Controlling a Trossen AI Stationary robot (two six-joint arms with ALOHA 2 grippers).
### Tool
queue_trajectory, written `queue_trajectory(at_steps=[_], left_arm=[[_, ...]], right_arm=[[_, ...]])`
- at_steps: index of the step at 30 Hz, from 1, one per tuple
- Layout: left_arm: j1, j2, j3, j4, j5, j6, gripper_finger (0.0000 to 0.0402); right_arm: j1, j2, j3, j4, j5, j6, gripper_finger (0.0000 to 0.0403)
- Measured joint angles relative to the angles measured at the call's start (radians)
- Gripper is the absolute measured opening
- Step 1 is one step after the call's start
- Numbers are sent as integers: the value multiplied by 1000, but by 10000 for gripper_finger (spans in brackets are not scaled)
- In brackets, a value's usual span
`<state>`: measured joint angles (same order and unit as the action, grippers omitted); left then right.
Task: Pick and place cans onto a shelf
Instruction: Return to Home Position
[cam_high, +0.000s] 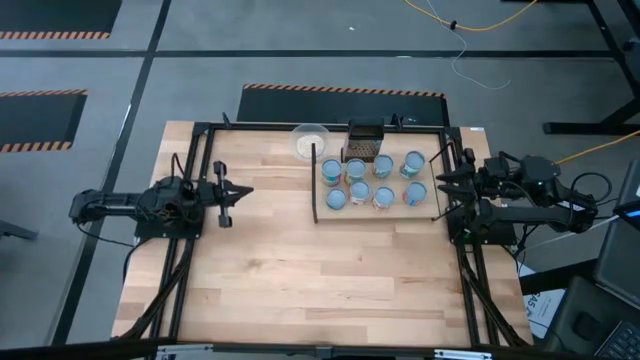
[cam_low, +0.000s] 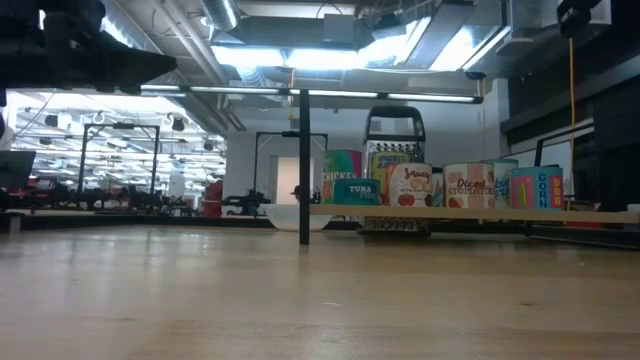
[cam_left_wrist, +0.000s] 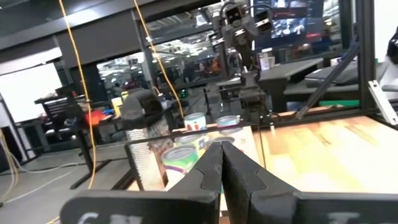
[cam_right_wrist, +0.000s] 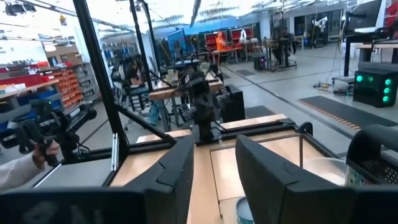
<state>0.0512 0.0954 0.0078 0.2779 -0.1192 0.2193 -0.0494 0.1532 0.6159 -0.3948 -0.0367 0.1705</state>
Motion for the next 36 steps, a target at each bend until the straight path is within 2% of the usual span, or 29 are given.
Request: queue_trajectory(at_steps=[6, 15, 21, 36], left_arm=[[43, -6, 0, -19, 10, -5, 0], [63, -7, 0, -20, 96, -10, 0], [63, -7, 0, -24, 96, -10, 0], [63, -7, 0, -32, 95, -25, 0]], right_arm=[[0, 2, -24, 38, -2, -19, 124], [0, 3, -309, 424, -2, -48, 124], [0, 2, -430, 553, -2, -46, 124], [0, 1, -460, 533, -2, -80, 124]])
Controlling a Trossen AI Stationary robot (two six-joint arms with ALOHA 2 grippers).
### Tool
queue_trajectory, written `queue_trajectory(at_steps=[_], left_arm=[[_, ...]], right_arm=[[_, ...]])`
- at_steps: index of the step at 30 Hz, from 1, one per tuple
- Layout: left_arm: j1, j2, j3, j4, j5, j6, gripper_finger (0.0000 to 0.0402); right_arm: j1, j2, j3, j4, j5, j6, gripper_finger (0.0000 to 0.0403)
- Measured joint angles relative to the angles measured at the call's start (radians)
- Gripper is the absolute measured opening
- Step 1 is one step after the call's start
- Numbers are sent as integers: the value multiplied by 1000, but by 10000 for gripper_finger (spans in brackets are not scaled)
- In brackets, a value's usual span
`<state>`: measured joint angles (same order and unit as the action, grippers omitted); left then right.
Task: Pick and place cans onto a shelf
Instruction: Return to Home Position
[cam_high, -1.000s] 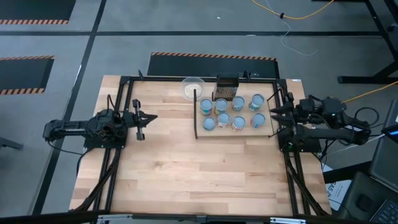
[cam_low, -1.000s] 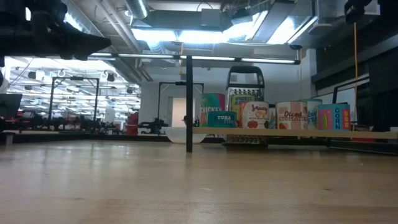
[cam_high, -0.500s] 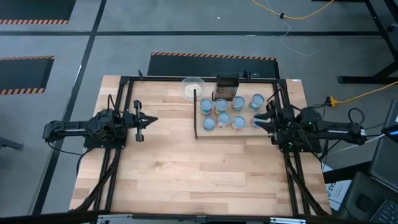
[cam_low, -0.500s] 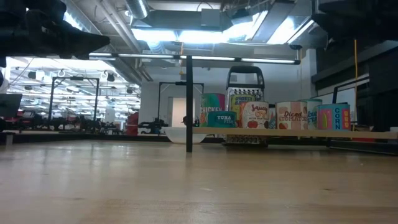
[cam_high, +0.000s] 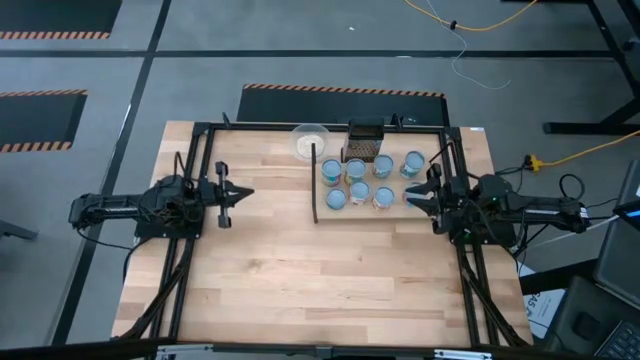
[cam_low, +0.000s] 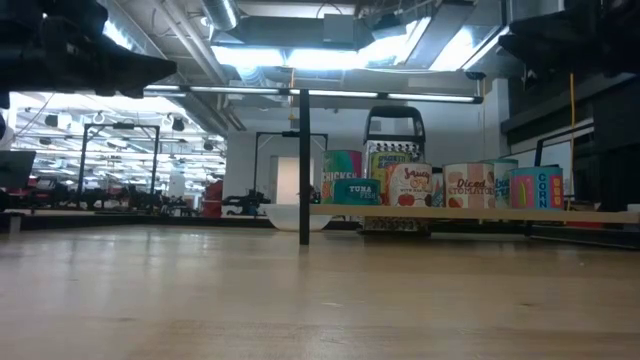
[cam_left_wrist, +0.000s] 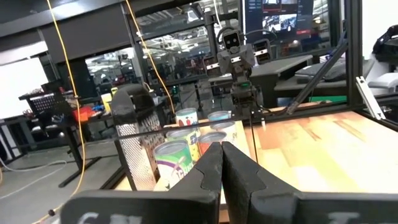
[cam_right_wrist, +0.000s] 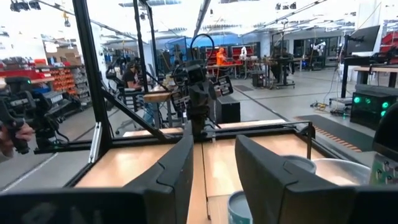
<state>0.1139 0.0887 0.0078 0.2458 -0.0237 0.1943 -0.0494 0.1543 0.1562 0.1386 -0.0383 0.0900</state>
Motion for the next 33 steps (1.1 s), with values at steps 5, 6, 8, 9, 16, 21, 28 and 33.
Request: queue_trajectory(at_steps=[5, 6, 8, 9, 16, 21, 28, 33], left_arm=[[0, 0, 0, -28, 0, -6, 0], [0, 0, 0, -31, 0, -8, 0], [0, 0, 0, -30, 1, -8, 0], [0, 0, 0, -30, 2, -8, 0], [0, 0, 0, -29, 4, -9, 0], [0, 0, 0, -29, 14, -10, 0], [0, 1, 0, -28, 19, -10, 0], [0, 0, 0, -28, 19, -9, 0]], right_arm=[[0, 0, 0, -8, 0, -26, 124], [0, 0, 0, -8, 0, -28, 124], [0, 0, -1, -10, 0, -30, 124], [0, 0, -9, 5, 0, -38, 124], [0, -1, -149, 249, 24, -46, 124], [0, -10, -141, 234, 99, -61, 124], [0, -78, -141, 189, 100, -67, 124], [0, -153, -138, 128, 101, -65, 124]])
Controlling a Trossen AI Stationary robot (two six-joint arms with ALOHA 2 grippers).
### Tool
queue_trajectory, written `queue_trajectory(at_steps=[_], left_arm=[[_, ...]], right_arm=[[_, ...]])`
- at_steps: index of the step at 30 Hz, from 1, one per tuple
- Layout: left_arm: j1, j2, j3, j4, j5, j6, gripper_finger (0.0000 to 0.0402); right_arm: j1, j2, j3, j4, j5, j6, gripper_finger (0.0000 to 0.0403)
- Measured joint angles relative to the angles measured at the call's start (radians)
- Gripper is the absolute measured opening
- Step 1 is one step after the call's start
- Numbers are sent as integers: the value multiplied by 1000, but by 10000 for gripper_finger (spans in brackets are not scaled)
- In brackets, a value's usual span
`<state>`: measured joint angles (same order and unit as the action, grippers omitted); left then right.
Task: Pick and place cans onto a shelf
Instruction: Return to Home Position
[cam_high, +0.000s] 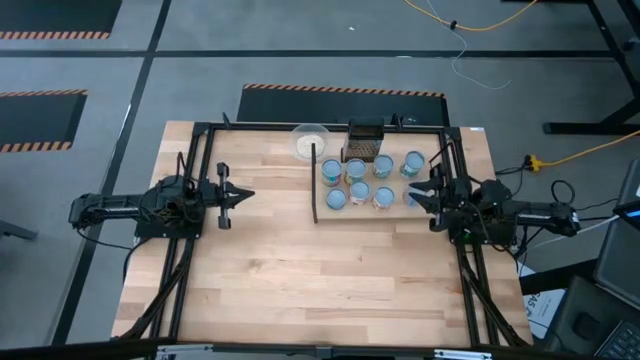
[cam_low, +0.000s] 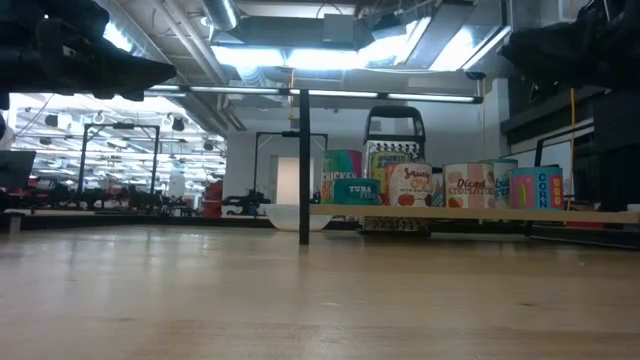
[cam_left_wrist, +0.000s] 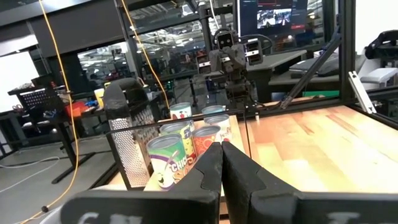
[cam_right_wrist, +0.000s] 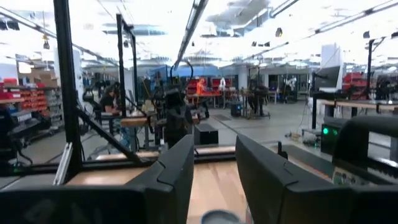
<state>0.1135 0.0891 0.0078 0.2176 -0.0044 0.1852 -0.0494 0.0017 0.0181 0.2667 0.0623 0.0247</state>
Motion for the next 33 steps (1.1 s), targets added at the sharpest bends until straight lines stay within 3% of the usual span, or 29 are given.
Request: queue_trajectory(at_steps=[11, 33], left_arm=[[0, 0, 0, -3, 25, 6, 0], [0, 2, 0, -203, 8, -56, 0]], right_arm=[[0, 0, 0, -176, 86, 19, 124], [0, 5, -3, -240, 84, 20, 124]])
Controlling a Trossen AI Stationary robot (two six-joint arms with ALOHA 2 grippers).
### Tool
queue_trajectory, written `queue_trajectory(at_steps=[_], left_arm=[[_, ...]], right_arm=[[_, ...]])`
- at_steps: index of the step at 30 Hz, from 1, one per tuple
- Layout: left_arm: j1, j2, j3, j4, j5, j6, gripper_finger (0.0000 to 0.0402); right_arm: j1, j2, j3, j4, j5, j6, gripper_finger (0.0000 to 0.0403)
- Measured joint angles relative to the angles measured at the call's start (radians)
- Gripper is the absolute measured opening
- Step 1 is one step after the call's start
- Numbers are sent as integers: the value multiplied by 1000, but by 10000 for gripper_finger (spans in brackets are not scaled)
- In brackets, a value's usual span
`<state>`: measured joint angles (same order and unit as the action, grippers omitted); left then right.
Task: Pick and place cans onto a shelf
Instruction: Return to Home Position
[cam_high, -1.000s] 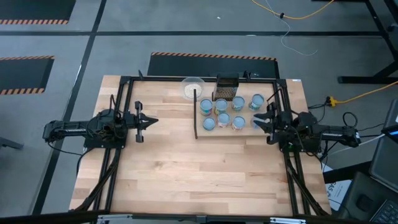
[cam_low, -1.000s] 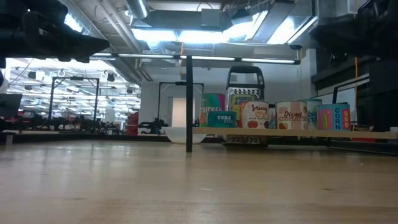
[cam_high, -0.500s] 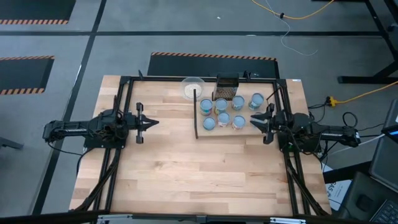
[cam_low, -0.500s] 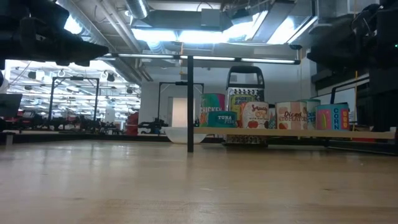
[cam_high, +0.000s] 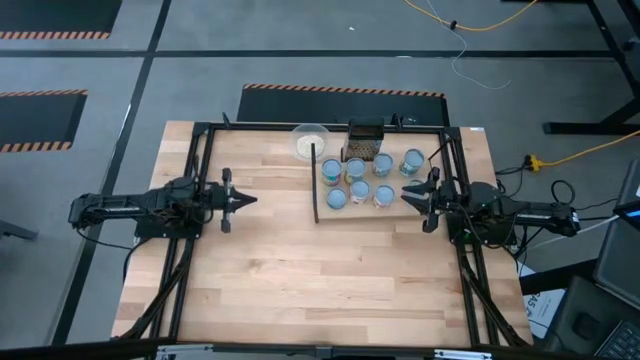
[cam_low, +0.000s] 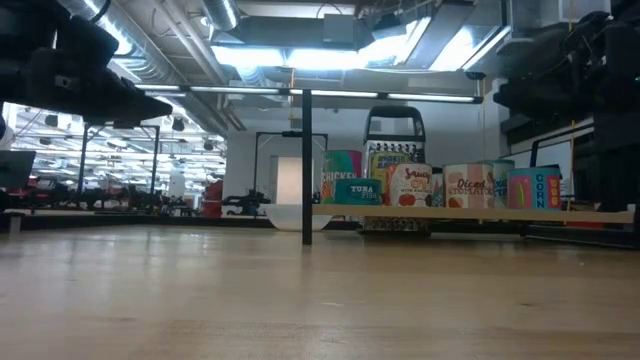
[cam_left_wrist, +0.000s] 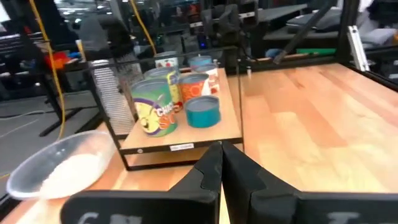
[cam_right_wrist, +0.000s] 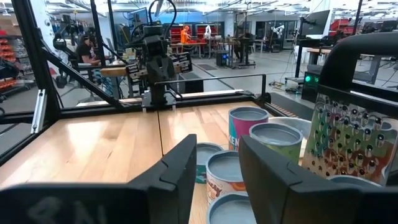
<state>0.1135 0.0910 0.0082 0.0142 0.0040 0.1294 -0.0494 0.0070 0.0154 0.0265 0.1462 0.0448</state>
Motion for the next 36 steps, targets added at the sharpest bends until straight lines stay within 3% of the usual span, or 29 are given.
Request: queue_trajectory(at_steps=[7, 36], left_arm=[[0, 2, 0, -2, -40, 18, 0], [0, 2, 0, -2, -43, 20, 0]], right_arm=[[0, 0, 0, 1, 0, 0, 124], [0, 0, 1, 1, 0, 0, 124]])
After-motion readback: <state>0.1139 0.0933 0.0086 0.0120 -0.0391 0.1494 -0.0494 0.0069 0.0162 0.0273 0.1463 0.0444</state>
